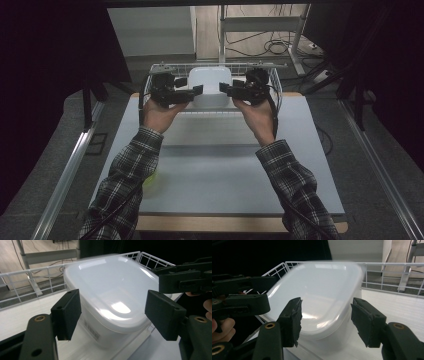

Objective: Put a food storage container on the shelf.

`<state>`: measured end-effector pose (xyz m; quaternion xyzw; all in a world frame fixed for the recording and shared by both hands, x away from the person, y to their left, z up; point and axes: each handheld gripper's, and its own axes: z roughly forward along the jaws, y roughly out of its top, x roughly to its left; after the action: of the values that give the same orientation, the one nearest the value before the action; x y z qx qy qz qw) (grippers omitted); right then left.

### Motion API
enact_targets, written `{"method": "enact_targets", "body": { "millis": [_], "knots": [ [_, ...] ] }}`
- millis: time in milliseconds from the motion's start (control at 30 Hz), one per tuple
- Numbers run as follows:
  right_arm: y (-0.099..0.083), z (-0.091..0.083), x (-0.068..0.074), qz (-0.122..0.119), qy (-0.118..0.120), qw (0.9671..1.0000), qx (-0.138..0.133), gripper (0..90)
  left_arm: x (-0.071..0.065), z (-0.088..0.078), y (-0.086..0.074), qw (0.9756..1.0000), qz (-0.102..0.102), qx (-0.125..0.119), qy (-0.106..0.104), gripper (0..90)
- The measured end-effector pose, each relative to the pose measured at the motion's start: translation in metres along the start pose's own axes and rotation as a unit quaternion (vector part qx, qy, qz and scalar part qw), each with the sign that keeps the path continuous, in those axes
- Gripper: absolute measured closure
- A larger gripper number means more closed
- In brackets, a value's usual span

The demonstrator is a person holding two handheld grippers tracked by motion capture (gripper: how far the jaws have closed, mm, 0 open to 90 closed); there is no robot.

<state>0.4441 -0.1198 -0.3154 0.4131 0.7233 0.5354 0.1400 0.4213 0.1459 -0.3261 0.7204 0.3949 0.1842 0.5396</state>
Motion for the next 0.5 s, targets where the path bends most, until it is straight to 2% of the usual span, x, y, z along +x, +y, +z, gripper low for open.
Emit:
{"method": "enact_targets", "body": {
  "millis": [33, 200, 300, 400, 433, 467, 500],
  "knots": [
    [0.001, -0.001, 0.001, -0.009, -0.004, 0.9999, 0.003, 39.6, -0.001, -0.001, 0.0, 1.0, 0.006, 0.0, 0.002, 27.5],
    [0.001, -0.004, 0.002, -0.017, -0.002, 0.9999, 0.002, 38.5, -0.004, -0.006, -0.005, 0.9999, 0.011, 0.002, -0.004, 26.3],
    [-0.001, -0.015, 0.003, -0.02, 0.008, 0.9997, -0.008, 36.6, -0.006, -0.014, -0.012, 0.9997, 0.022, -0.002, -0.012, 25.9],
    [-0.004, -0.02, 0.005, -0.029, 0.01, 0.9995, -0.007, 35.5, -0.007, -0.016, -0.016, 0.9996, 0.025, -0.001, -0.015, 26.0],
    [-0.009, -0.023, 0.007, -0.039, 0.012, 0.9992, -0.006, 35.6, -0.007, -0.014, -0.021, 0.9995, 0.029, 0.003, -0.015, 26.4],
    [-0.009, -0.023, 0.007, -0.039, 0.012, 0.9992, -0.006, 35.6, -0.007, -0.014, -0.021, 0.9995, 0.029, 0.003, -0.015, 26.6],
    [-0.016, -0.021, 0.009, -0.053, 0.009, 0.9986, 0.001, 37.1, -0.007, -0.01, -0.024, 0.9995, 0.031, 0.007, -0.008, 27.7]
  ]
}}
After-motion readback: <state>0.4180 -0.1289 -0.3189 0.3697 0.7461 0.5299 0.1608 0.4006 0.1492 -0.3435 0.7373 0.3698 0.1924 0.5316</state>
